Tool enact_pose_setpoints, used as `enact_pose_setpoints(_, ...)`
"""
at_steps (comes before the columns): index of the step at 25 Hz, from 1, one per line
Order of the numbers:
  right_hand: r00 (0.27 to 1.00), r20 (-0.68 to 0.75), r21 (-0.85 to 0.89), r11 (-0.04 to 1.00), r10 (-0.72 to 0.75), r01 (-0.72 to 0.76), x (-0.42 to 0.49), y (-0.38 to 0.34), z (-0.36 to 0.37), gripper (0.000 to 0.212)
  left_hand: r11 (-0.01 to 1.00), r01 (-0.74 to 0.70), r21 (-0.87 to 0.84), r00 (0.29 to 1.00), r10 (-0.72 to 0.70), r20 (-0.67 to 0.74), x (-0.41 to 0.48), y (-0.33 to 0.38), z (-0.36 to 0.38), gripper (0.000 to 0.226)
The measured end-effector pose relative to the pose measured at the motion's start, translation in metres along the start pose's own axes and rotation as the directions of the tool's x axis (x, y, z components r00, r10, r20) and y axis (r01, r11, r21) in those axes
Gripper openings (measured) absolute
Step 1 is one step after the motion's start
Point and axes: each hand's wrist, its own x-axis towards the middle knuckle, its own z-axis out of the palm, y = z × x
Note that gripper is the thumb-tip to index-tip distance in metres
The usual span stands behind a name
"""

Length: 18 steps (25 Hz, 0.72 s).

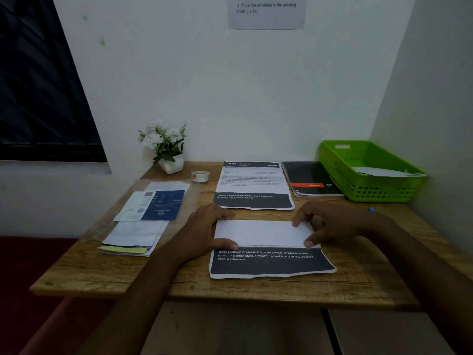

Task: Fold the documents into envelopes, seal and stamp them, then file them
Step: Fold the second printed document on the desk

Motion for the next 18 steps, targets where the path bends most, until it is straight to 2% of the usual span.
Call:
enact_pose_setpoints(6, 0.995, 0.101, 0.002, 1.000, 0.017, -0.017, -0.001, -0.004, 0.000, 0.067, 0.999, -0.007, -0.045, 0.998, 0.010, 0.069, -0.002, -0.001, 0.000, 0.076)
enact_pose_setpoints(9, 0.992, 0.127, -0.011, 1.000, 0.027, -0.026, 0.001, -0.006, -0.002, 0.059, 0.992, 0.015, -0.122, 0.998, -0.007, 0.069, -0.004, 0.003, -0.001, 0.076)
enact_pose_setpoints(12, 0.989, 0.143, -0.017, 0.999, 0.041, -0.039, 0.001, -0.007, -0.001, 0.050, 0.992, 0.033, -0.123, 0.997, -0.025, 0.068, -0.006, 0.007, -0.002, 0.081)
enact_pose_setpoints(15, 0.999, 0.041, 0.014, 1.000, 0.014, -0.015, -0.003, -0.010, -0.001, 0.055, 0.990, 0.050, -0.133, 0.999, -0.047, 0.024, -0.006, 0.013, -0.005, 0.086)
enact_pose_setpoints(18, 0.993, -0.112, -0.005, 0.999, 0.040, -0.041, -0.006, -0.018, 0.002, 0.060, 0.984, 0.069, -0.162, 0.987, -0.091, -0.133, -0.004, 0.019, -0.008, 0.087)
